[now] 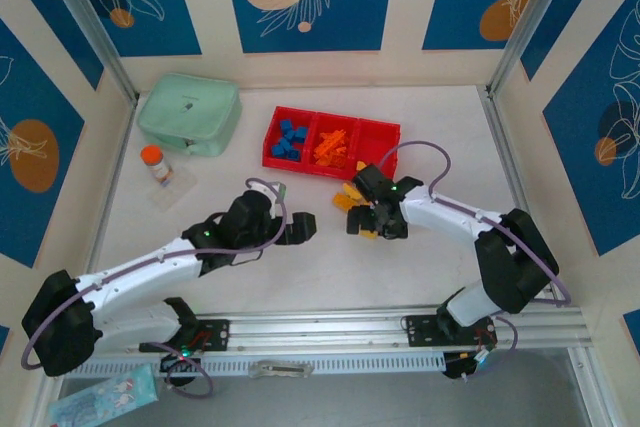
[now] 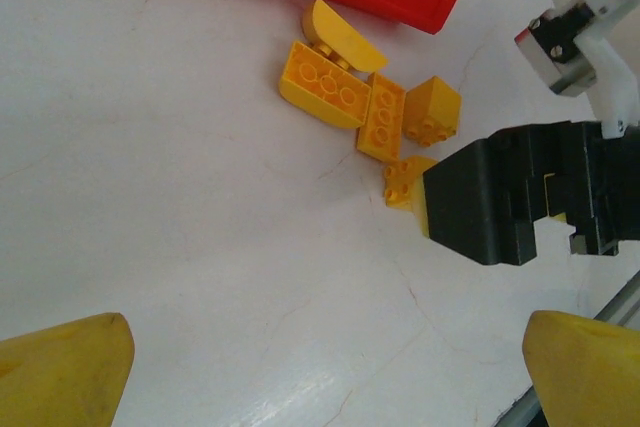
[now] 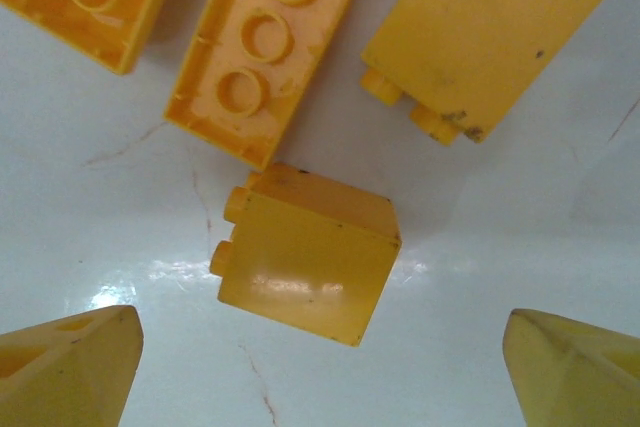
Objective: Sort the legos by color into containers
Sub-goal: Pick up the lego from the center of the table.
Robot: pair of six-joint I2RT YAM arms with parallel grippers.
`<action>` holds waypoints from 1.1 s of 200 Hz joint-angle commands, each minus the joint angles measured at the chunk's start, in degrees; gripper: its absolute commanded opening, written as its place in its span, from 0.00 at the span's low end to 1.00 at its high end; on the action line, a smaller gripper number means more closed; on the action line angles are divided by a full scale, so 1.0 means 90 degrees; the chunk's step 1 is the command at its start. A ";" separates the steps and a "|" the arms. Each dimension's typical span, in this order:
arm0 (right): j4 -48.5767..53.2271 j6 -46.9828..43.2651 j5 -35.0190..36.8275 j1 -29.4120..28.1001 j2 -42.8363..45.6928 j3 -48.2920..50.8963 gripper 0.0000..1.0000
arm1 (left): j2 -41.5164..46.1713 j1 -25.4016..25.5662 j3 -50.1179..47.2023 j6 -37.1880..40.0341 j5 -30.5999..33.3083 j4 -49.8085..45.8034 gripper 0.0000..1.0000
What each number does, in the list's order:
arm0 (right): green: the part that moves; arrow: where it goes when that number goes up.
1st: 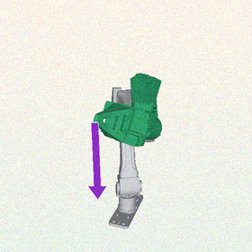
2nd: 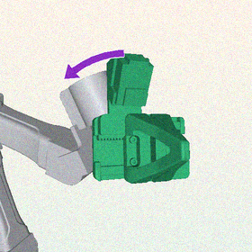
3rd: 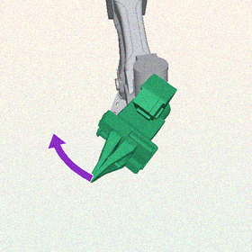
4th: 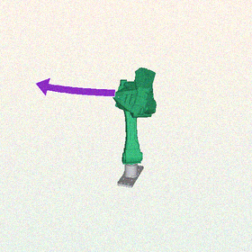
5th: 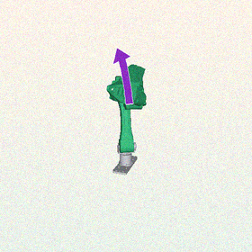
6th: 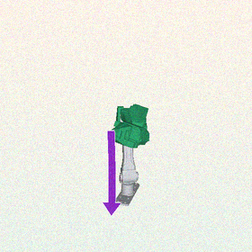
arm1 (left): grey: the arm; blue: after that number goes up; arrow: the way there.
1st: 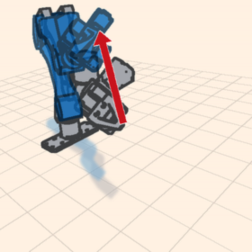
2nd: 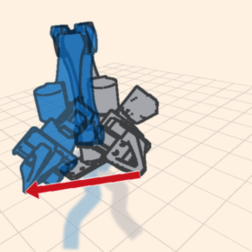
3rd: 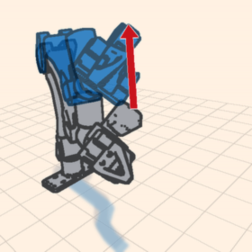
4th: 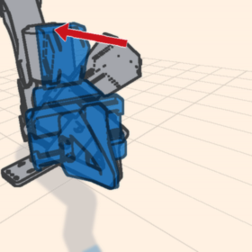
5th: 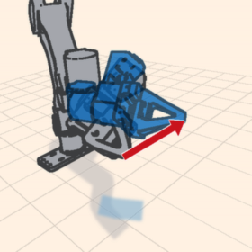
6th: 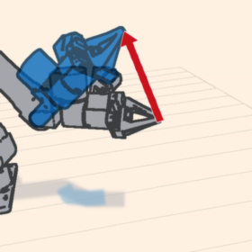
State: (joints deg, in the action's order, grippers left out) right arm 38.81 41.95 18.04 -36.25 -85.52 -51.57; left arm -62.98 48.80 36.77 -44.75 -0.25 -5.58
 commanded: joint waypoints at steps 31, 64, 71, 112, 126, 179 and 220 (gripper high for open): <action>-0.0630 0.0436 0.0382 -0.0054 -0.0431 0.0160 0.87 | -0.0102 0.0101 -0.0040 -0.0106 0.0155 0.0221 0.99; -0.0990 0.0387 0.0299 0.0107 -0.0585 0.0259 0.78 | -0.0097 0.0106 -0.0053 -0.0125 0.0193 0.0203 0.99; -0.0999 0.0369 0.0304 0.0131 -0.0616 0.0238 0.76 | -0.0103 0.0106 -0.0045 -0.0125 0.0203 0.0192 0.99; -0.1088 0.0244 0.0304 0.0131 -0.0754 0.0232 0.65 | -0.0204 0.0106 0.0020 -0.0085 0.0194 0.0202 0.99; -0.1114 0.0222 0.0300 0.0119 -0.0747 0.0265 0.60 | -0.0227 0.0106 0.0035 -0.0085 0.0194 0.0211 0.99; -0.1005 0.0052 0.0256 0.0121 -0.0528 0.0290 0.41 | -0.0268 0.0106 0.0123 -0.0029 0.0221 0.0145 0.99; -0.0567 -0.0266 0.0215 0.0203 0.0090 0.0170 0.36 | -0.0229 0.0106 0.0218 0.0011 0.0280 0.0080 0.99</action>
State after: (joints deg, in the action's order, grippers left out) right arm 30.44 41.89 20.56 -35.09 -89.76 -49.67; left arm -65.12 49.28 36.73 -45.12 0.71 -5.10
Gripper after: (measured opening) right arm 0.439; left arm 0.994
